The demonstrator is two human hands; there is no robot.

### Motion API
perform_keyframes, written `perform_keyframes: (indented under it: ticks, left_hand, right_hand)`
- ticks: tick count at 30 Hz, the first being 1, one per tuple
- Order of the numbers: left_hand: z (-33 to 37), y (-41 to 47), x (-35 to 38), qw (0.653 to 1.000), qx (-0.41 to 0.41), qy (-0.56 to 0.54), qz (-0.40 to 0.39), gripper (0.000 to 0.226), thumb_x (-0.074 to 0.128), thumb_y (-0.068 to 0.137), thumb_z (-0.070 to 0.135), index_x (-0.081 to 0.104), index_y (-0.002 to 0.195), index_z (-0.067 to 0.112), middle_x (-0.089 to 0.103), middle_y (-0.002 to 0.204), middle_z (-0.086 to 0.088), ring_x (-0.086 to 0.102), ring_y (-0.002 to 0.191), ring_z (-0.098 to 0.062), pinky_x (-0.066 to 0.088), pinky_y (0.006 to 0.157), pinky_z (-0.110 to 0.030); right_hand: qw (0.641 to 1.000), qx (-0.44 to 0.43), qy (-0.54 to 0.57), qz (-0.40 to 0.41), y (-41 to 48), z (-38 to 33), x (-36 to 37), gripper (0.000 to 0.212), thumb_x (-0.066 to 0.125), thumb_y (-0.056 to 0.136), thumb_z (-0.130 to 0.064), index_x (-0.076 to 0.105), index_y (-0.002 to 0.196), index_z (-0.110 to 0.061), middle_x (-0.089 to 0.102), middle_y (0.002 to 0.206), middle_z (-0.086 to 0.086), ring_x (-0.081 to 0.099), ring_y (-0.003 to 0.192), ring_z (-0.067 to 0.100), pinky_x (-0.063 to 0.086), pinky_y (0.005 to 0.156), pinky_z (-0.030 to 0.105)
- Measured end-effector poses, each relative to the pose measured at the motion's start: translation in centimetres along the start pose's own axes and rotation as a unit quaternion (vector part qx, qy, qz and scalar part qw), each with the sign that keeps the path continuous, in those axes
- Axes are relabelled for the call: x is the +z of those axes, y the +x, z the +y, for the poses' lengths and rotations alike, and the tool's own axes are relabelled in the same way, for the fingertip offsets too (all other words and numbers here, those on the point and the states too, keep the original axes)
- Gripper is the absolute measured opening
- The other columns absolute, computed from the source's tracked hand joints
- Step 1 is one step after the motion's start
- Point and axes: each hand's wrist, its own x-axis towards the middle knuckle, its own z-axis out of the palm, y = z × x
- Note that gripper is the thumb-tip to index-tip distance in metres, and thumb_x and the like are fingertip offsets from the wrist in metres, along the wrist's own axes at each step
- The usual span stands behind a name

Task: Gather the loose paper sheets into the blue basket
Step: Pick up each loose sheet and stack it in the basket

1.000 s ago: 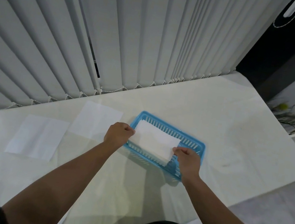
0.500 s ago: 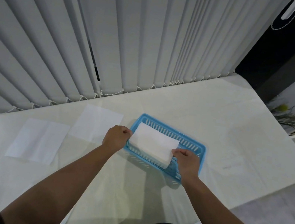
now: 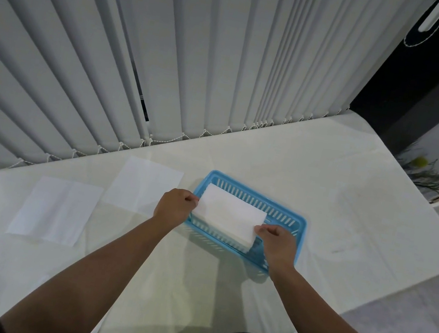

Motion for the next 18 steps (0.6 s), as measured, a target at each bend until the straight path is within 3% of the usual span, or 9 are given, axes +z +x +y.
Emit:
perform_keyframes:
  ticks: [4,8,18]
  left_hand:
    - [-0.18,0.1,0.06,1.0,0.007,0.0,0.002,0.026,0.052,0.092,0.021,0.071,0.109,0.016,0.071,0.11,0.0,0.059,0.089,-0.013,0.042,0.077,-0.023]
    - [-0.29,-0.08,0.28,1.0,0.02,0.014,0.009,0.029,0.047,0.094,0.025,0.07,0.109,0.016,0.071,0.107,-0.003,0.063,0.091,-0.018,0.044,0.075,-0.026]
    - [-0.4,-0.05,0.49,0.999,0.027,0.031,0.01,0.029,0.048,0.095,0.026,0.068,0.115,0.019,0.069,0.113,0.0,0.057,0.087,-0.012,0.043,0.076,-0.024]
  right_hand:
    - [1.0,0.007,0.007,0.007,0.07,0.15,0.12,0.009,0.073,0.082,-0.02,0.07,0.079,-0.012,0.068,0.078,-0.004,0.06,0.075,0.014,0.043,0.064,0.026]
    - [1.0,-0.005,0.009,0.021,0.01,0.11,-0.03,0.01,0.069,0.086,-0.022,0.067,0.077,-0.018,0.067,0.079,-0.003,0.059,0.076,0.015,0.044,0.071,0.029]
    - [1.0,-0.019,0.001,0.018,-0.22,0.51,0.05,0.011,0.067,0.085,-0.017,0.069,0.074,-0.02,0.069,0.08,-0.002,0.061,0.078,0.017,0.046,0.074,0.031]
